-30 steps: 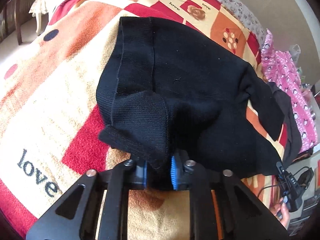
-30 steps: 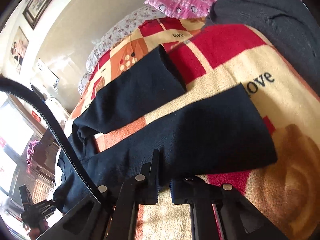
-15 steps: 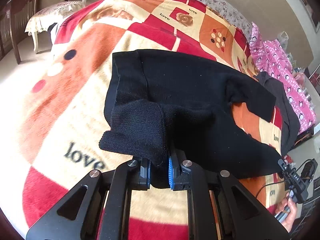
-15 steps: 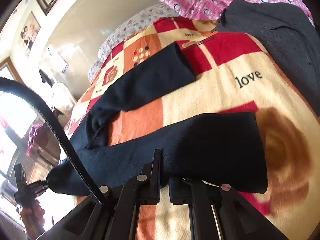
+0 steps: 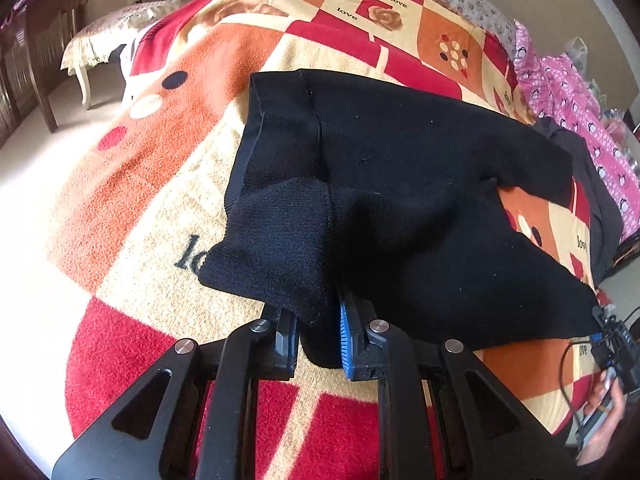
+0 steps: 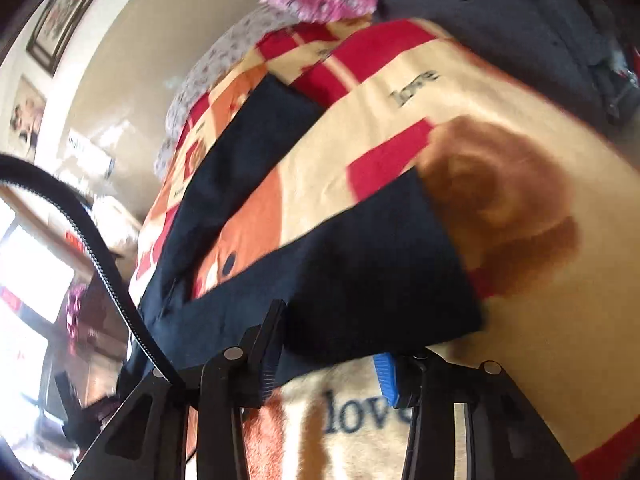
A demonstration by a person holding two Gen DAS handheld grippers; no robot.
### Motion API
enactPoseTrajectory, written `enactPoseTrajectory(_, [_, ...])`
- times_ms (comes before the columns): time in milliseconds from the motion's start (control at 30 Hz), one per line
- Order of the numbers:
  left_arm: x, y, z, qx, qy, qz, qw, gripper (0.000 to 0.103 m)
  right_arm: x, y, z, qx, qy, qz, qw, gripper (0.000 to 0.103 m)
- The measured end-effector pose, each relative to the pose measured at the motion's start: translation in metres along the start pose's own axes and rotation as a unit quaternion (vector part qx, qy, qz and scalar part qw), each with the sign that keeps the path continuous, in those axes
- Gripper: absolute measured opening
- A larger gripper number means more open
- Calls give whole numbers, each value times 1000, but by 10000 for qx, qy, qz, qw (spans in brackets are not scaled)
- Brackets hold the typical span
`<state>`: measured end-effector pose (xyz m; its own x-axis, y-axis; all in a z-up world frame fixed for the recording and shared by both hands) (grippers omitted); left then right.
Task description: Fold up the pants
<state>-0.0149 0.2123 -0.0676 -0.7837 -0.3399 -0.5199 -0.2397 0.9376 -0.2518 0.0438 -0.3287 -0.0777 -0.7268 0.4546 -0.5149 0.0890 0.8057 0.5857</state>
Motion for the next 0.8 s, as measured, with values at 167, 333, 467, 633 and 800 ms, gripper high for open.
enactPoseTrajectory(167, [4, 10, -1, 21, 49, -166, 9998, 21, -20, -10, -6, 649, -309, -380, 9967, 10])
enactPoseTrajectory(333, [11, 18, -13, -140, -18, -231, 9996, 40, -14, -11, -10, 1547, -277, -1123, 9812, 10])
enactPoseTrajectory(467, [13, 25, -27, -286, -66, -191, 9994, 41, -17, -19, -24, 1844, -428, -944, 9774, 33])
enactPoseTrajectory(633, [7, 25, -50, -788, -432, -19, 9960, 41, -34, 2, -39, 1378, -724, -982, 9829, 40])
enactPoseTrajectory(800, [-6, 34, -62, -892, -629, -69, 9940, 41, -41, 33, -30, 1068, -613, -1347, 9832, 48])
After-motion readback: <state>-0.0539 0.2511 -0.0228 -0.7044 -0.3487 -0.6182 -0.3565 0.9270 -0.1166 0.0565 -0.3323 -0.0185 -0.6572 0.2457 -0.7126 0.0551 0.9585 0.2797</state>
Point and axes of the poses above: each gripper's, at about its wrist camera, not at the fingertips, and z roughly the way its jaws point, y to its left, x to its underside, the point moved 3 cm from there along z, roughly the way its jaws point, and after that the axes turned 1 degree about z, right-handed, at the moved point
